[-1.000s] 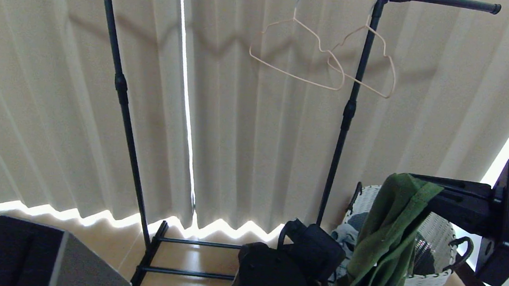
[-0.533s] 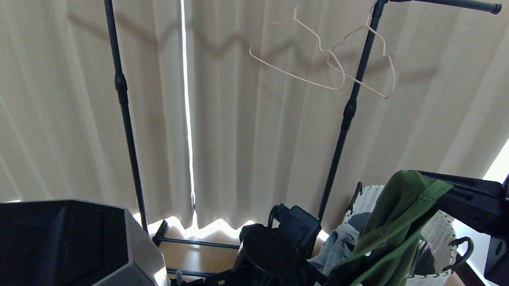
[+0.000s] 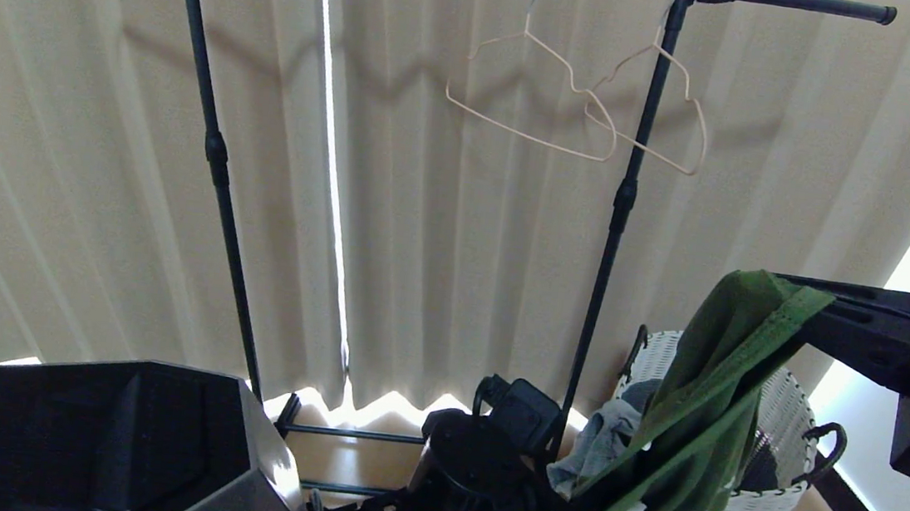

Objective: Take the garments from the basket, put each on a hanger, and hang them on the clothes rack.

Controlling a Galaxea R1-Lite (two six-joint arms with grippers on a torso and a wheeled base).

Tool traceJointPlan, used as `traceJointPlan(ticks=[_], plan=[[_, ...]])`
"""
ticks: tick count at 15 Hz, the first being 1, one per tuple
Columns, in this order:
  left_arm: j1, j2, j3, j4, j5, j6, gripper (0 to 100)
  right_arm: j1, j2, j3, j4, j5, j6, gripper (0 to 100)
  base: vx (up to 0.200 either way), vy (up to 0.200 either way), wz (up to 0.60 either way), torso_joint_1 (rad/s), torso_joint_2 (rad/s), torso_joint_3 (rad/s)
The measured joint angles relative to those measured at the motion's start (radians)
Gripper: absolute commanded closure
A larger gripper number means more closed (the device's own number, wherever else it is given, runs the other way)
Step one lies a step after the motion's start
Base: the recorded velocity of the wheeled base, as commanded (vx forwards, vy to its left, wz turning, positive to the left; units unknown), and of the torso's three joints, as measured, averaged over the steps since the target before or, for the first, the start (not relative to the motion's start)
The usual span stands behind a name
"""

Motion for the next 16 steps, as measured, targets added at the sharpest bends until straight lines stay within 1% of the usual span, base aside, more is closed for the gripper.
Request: traceJointPlan(ticks=[2,4,6,8,10,11,12,14,16], plan=[[0.0,-0.016,0.026,-0.001,-0.001,-0.002,100,0.0,-0.002,-0.002,0.0,0.0,0.0,100,0.0,0.0,0.0,0.0,0.0,0.0],[-0.003,-0.037,0.055,-0.033,-0.001,-0.002,100,-0.001,-0.003,-0.002,0.001,0.0,0.003,100,0.0,0.0,0.0,0.0,0.0,0.0],[-0.008,-0.068,0.095,-0.154,0.002,0.005,100,-0.006,-0.002,-0.006,0.005,-0.003,0.029,100,0.0,0.0,0.0,0.0,0.0,0.0],[-0.014,-0.129,0.161,-0.189,0.003,0.066,100,-0.011,-0.002,-0.013,0.011,-0.008,0.049,100,0.0,0.0,0.0,0.0,0.0,0.0],[0.003,-0.227,0.233,-0.183,0.004,0.126,100,-0.032,0.0,-0.003,0.017,-0.007,0.052,100,0.0,0.0,0.0,0.0,0.0,0.0],[0.02,-0.29,0.256,-0.146,0.004,0.14,100,-0.037,0.004,0.01,0.019,-0.006,0.052,100,0.0,0.0,0.0,0.0,0.0,0.0],[0.042,-0.358,0.27,-0.084,0.004,0.149,100,-0.04,0.01,0.02,0.017,-0.005,0.052,100,0.0,0.0,0.0,0.0,0.0,0.0],[0.104,-0.504,0.277,0.095,-0.007,0.159,100,-0.042,0.028,0.029,0.008,-0.003,0.053,100,0.0,0.0,0.0,0.0,0.0,0.0],[0.174,-0.659,0.251,0.247,-0.042,0.164,100,-0.041,0.064,0.017,-0.004,-0.002,0.063,100,0.0,0.0,0.0,0.0,0.0,0.0]])
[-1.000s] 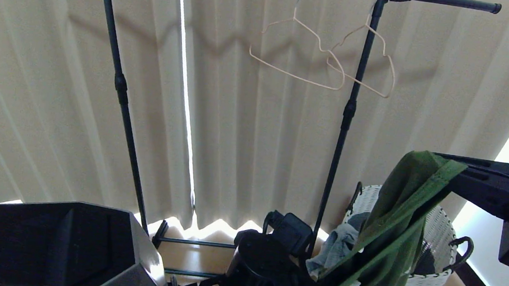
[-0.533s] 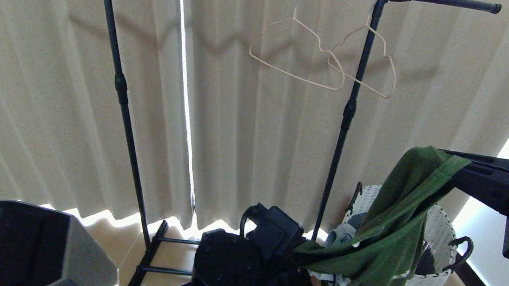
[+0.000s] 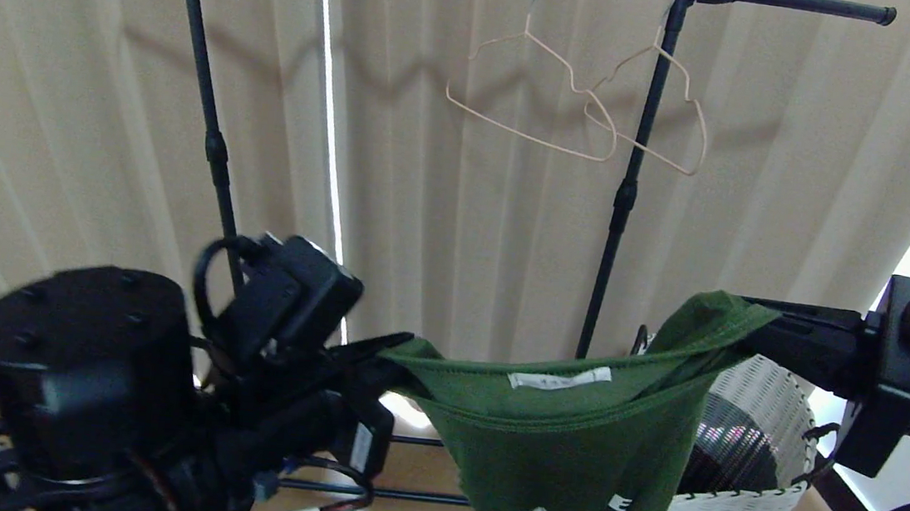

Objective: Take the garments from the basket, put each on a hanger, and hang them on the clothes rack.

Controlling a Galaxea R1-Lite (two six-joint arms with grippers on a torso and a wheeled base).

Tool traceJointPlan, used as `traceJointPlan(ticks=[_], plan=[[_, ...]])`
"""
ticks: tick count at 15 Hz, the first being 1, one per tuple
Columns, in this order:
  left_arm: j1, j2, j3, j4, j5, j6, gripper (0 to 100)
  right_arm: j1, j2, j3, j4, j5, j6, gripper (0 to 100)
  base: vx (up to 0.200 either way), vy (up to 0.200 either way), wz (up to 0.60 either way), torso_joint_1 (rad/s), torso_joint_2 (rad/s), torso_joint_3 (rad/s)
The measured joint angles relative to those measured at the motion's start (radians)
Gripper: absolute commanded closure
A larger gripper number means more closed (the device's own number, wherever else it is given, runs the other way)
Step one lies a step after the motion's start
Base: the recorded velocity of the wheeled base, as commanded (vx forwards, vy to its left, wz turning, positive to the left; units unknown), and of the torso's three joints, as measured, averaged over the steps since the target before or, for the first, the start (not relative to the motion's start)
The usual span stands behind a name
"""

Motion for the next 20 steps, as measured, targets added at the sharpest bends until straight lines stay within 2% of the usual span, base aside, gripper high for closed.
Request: traceJointPlan(ticks=[4,8,9,12,15,20], plan=[[0.143,-0.191,-0.07,0.1,-0.034,0.031,100,0.001,0.083,-0.034,-0.151,0.001,0.025,100,0.0,0.0,0.0,0.0,0.0,0.0],[0.254,-0.212,-0.241,0.349,-0.035,0.002,100,-0.015,0.16,-0.058,-0.26,-0.006,0.025,100,0.0,0.0,0.0,0.0,0.0,0.0],[0.263,-0.201,-0.268,0.367,-0.034,-0.023,100,-0.028,0.173,-0.056,-0.287,-0.006,0.025,100,0.0,0.0,0.0,0.0,0.0,0.0],[0.25,-0.142,-0.301,0.284,-0.033,-0.066,100,-0.076,0.207,-0.044,-0.346,-0.006,0.025,100,0.0,0.0,0.0,0.0,0.0,0.0],[0.246,-0.064,-0.34,0.226,-0.024,0.023,100,-0.09,0.253,-0.053,-0.419,-0.008,0.023,100,0.0,0.0,0.0,0.0,0.0,0.0],[0.244,0.006,-0.357,0.224,-0.015,0.031,100,-0.148,0.295,-0.063,-0.44,-0.009,0.013,100,0.0,0.0,0.0,0.0,0.0,0.0]])
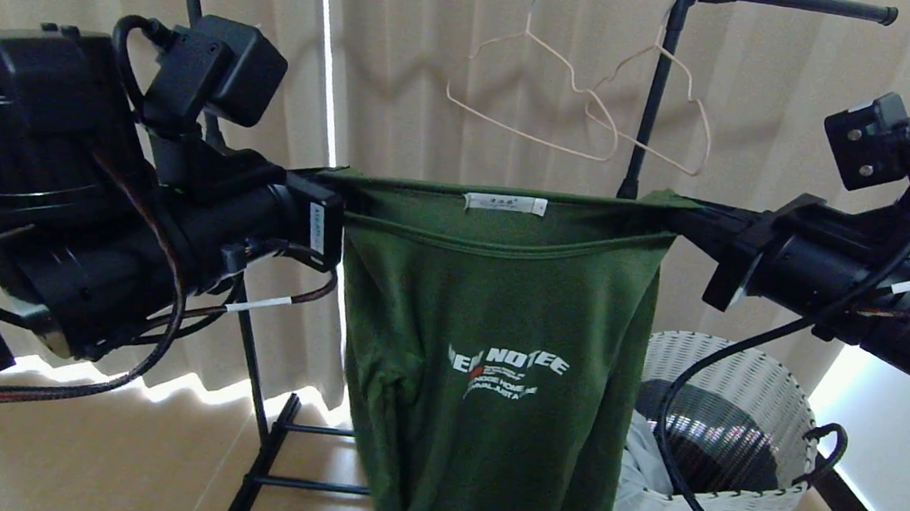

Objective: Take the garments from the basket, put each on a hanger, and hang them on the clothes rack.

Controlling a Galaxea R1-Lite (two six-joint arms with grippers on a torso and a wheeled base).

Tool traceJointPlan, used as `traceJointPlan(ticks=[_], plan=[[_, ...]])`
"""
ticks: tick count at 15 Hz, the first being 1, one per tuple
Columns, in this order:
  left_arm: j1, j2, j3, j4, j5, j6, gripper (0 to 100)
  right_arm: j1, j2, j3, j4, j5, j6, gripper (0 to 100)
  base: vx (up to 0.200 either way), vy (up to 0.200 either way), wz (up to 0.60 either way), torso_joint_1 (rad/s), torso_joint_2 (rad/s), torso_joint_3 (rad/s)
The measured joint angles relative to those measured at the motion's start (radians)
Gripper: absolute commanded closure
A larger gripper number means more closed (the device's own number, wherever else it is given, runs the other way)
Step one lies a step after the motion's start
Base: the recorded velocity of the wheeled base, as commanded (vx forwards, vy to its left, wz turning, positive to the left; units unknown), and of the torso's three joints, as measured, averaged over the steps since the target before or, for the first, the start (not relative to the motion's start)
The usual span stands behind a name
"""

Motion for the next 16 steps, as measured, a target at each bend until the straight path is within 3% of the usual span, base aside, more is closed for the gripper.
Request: traceJointPlan(ticks=[3,6,8,10,13,16], plan=[[-0.001,0.03,-0.009,-0.001,-0.001,0.016,100,-0.026,-0.042,0.018,0.049,0.001,-0.04,100,0.0,0.0,0.0,0.0,0.0,0.0],[-0.001,0.091,-0.062,-0.019,-0.001,0.024,100,-0.031,-0.156,0.029,0.23,0.012,-0.044,100,0.0,0.0,0.0,0.0,0.0,0.0],[0.002,0.144,-0.102,-0.038,0.0,0.027,100,-0.022,-0.233,0.054,0.297,0.058,-0.044,100,0.0,0.0,0.0,0.0,0.0,0.0],[0.016,0.2,-0.137,-0.067,0.0,0.028,100,-0.005,-0.298,0.106,0.307,0.123,-0.045,100,0.0,0.0,0.0,0.0,0.0,0.0],[0.029,0.256,-0.148,-0.12,0.001,0.029,100,0.012,-0.336,0.132,0.303,0.127,-0.045,100,0.0,0.0,0.0,0.0,0.0,0.0],[0.031,0.26,-0.132,-0.113,0.003,0.027,100,0.007,-0.328,0.133,0.298,0.12,-0.085,100,0.0,0.0,0.0,0.0,0.0,0.0]])
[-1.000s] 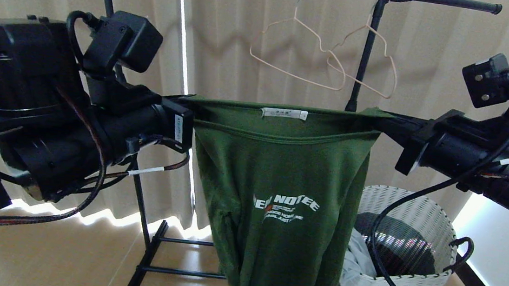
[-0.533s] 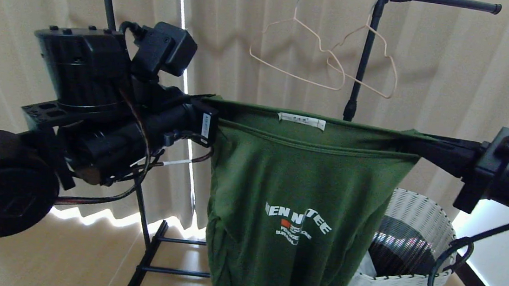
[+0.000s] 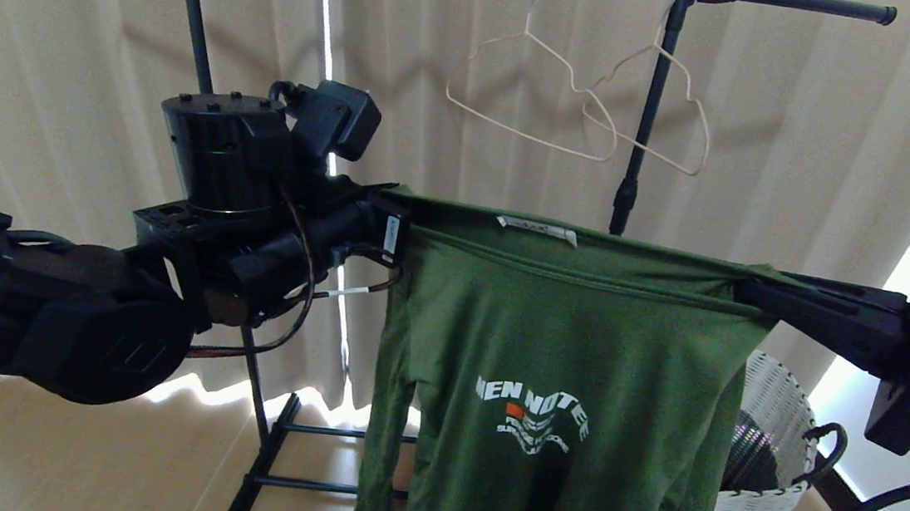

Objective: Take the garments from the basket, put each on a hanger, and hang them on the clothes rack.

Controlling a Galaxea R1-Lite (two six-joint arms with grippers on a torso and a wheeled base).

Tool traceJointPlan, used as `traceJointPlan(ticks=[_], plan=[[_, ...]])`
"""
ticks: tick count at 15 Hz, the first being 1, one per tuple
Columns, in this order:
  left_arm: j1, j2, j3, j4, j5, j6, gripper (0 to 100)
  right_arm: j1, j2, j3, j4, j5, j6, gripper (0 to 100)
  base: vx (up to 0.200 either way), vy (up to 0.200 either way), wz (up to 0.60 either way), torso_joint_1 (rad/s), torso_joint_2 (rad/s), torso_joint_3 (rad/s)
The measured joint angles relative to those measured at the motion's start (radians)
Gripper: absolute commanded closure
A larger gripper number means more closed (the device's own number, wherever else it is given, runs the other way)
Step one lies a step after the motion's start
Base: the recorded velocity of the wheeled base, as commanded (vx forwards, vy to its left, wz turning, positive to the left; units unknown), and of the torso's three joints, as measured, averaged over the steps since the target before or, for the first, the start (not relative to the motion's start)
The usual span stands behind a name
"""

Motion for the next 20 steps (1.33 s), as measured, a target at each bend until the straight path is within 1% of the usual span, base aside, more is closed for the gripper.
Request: traceJointPlan(ticks=[1,3,7,8,11,12,13,16,20], plan=[[0.0,-0.01,0.011,0.014,0.0,0.0,100,-0.007,0.01,-0.004,-0.002,-0.001,-0.01,100,0.0,0.0,0.0,0.0,0.0,0.0],[0.0,-0.061,0.042,0.082,-0.006,-0.001,100,-0.02,0.038,-0.019,-0.028,0.0,-0.014,100,0.0,0.0,0.0,0.0,0.0,0.0],[-0.013,-0.207,0.086,0.219,-0.028,-0.003,100,-0.023,0.121,-0.038,-0.167,0.001,-0.012,100,0.0,0.0,0.0,0.0,0.0,0.0],[-0.023,-0.25,0.096,0.253,-0.056,-0.003,100,-0.023,0.149,-0.041,-0.208,0.002,-0.009,100,0.0,0.0,0.0,0.0,0.0,0.0],[-0.077,-0.395,0.123,0.336,-0.205,-0.004,100,-0.023,0.232,-0.065,-0.323,0.006,0.03,100,0.0,0.0,0.0,0.0,0.0,0.0],[-0.101,-0.44,0.13,0.35,-0.238,-0.006,100,-0.023,0.256,-0.073,-0.348,0.007,0.049,100,0.0,0.0,0.0,0.0,0.0,0.0],[-0.123,-0.474,0.134,0.355,-0.25,-0.008,100,-0.022,0.274,-0.077,-0.364,0.008,0.057,100,0.0,0.0,0.0,0.0,0.0,0.0],[-0.154,-0.537,0.138,0.357,-0.253,-0.008,100,-0.022,0.31,-0.086,-0.397,0.009,0.06,100,0.0,0.0,0.0,0.0,0.0,0.0],[-0.152,-0.554,0.126,0.349,-0.245,-0.002,100,-0.023,0.318,-0.097,-0.397,0.003,0.059,100,0.0,0.0,0.0,0.0,0.0,0.0]])
